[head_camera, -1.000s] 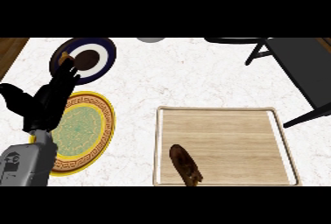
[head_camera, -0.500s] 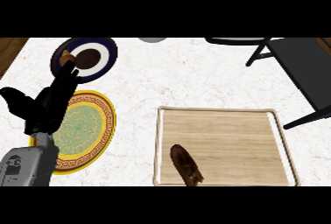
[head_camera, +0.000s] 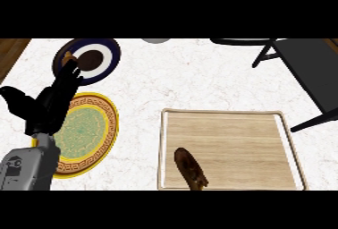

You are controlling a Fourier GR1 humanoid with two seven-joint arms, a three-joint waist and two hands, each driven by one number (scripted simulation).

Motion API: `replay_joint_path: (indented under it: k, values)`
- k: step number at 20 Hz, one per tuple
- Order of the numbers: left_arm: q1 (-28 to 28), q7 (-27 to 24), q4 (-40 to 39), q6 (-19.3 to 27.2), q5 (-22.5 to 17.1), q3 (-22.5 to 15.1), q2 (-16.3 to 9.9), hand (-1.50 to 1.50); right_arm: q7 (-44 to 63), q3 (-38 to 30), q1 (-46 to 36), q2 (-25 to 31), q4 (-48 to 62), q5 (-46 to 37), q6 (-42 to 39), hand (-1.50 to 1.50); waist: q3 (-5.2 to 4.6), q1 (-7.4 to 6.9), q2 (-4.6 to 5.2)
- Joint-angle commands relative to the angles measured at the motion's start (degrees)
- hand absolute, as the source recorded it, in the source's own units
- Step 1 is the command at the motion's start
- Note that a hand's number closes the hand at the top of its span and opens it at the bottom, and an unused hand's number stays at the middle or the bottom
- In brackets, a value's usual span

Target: Pick the squash from the tray and place it in the tiered shelf

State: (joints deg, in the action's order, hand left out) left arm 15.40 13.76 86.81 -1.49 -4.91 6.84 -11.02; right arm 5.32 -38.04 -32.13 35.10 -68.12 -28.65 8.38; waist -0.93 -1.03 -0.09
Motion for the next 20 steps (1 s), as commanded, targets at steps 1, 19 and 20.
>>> replay_joint_path:
  k: [1,19,20]
  values:
    - [0.2,0.1,-0.3,0.3,0.0,0.1,0.5,0.00,-8.9,-4.3,0.4,2.9,8.5,3.7,2.2,-1.50,1.01,0.59,0.33]
    - [-1.8,-1.0,-0.4,-1.7,-1.4,2.4,-1.4,0.00,-9.2,-20.9,12.5,28.8,24.4,26.6,-38.4,-1.50,0.97,1.94,0.00]
    - [-1.3,0.7,0.4,-1.0,-0.9,1.7,-0.9,0.00,-11.1,-21.3,14.9,26.9,23.7,27.5,-40.3,-1.50,0.97,2.05,-0.06]
